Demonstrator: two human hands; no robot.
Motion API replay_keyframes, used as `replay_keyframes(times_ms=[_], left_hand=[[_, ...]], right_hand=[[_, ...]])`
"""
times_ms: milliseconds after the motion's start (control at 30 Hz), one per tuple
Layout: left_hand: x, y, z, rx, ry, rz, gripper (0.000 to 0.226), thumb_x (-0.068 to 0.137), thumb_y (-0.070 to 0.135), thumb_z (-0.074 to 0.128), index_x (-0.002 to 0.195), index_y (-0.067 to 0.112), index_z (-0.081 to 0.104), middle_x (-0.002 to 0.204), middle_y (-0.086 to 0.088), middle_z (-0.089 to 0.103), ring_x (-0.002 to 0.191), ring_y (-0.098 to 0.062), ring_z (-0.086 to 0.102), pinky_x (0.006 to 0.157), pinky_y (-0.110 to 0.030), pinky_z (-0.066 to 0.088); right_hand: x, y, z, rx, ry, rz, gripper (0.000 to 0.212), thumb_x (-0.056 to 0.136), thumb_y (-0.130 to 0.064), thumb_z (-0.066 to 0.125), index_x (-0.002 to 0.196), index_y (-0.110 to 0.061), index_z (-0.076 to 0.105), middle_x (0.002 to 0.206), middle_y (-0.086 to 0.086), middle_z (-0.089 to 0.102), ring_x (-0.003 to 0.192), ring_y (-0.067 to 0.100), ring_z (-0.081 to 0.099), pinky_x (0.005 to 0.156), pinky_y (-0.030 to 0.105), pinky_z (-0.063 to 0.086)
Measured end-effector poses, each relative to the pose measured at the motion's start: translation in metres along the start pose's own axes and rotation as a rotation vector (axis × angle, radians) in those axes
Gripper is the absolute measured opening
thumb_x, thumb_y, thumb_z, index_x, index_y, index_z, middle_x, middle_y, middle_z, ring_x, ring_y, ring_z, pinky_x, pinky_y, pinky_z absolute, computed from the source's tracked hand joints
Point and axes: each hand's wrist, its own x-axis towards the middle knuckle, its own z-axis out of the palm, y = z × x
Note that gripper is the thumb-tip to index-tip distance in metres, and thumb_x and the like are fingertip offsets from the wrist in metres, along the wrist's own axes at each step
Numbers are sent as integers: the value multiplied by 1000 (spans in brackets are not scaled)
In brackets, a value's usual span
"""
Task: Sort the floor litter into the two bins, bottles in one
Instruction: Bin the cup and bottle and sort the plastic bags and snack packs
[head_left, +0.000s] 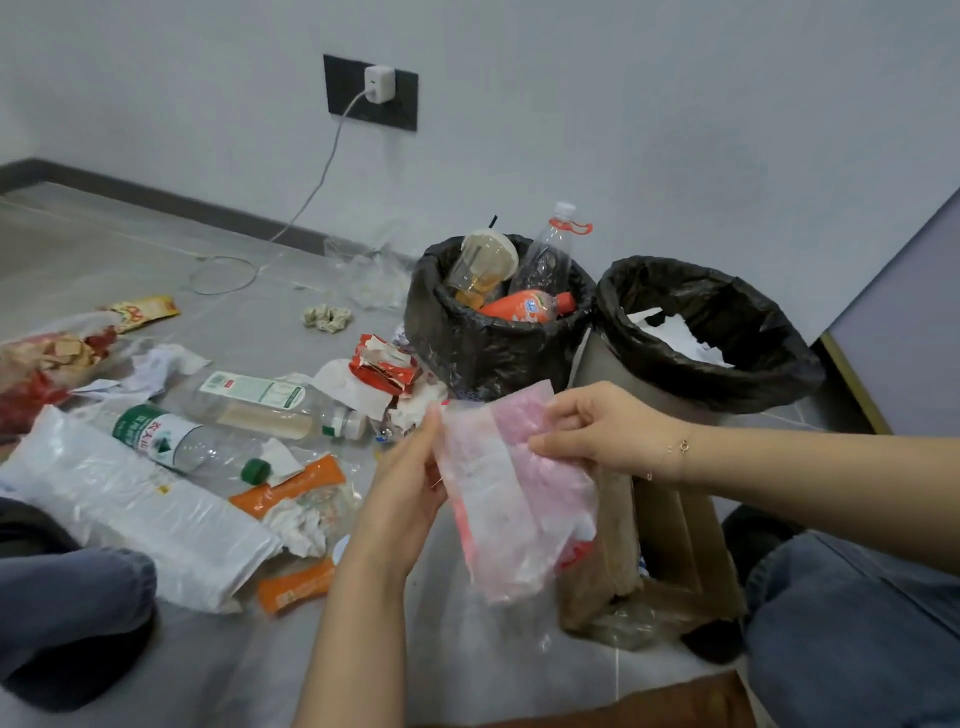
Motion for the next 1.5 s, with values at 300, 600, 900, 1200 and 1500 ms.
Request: replay_keyframes(times_ms=[300, 600, 900, 1200, 1500], left_hand=[[2, -7, 0, 105, 248, 391, 19, 90, -3, 59, 99, 11, 69, 89, 0, 76, 81, -8, 70, 70, -21, 55], [-4, 9, -10, 87, -97, 192, 21, 98, 3, 45, 111, 14, 56, 83, -13, 74, 57, -13, 66, 57, -17, 55], [0, 5, -9, -168, -107, 36, 28, 94, 17, 39, 97, 0, 61, 103, -26, 65, 85, -40, 68, 72, -40, 59], [7, -23, 5, 101, 21, -4, 10, 95, 16, 55, 105, 19, 51, 85, -4, 70, 79, -24, 56, 65, -34, 44], [11, -38, 18, 70, 96, -36, 33, 98, 33, 50, 122, 10, 52, 110, -12, 71, 100, -29, 68, 87, -45, 56]], right_hand=[[18, 4, 8, 369, 34, 169, 14, 87, -1, 59, 89, -14, 66, 93, 14, 61, 87, 27, 56, 74, 33, 48], [16, 2, -10, 783, -44, 266, 21, 96, -16, 43, 91, -11, 63, 67, 4, 68, 54, 13, 66, 54, 25, 58], [4, 19, -15, 795, -31, 294, 30, 84, -10, 37, 87, 1, 65, 80, 12, 71, 67, 21, 68, 63, 29, 57], [5, 25, -11, 218, 86, 155, 24, 87, 1, 61, 103, -16, 69, 106, 12, 70, 95, 23, 68, 78, 34, 57], [8, 22, -6, 373, 169, 107, 36, 93, 0, 53, 123, -19, 56, 106, 15, 69, 97, 25, 68, 82, 39, 57]])
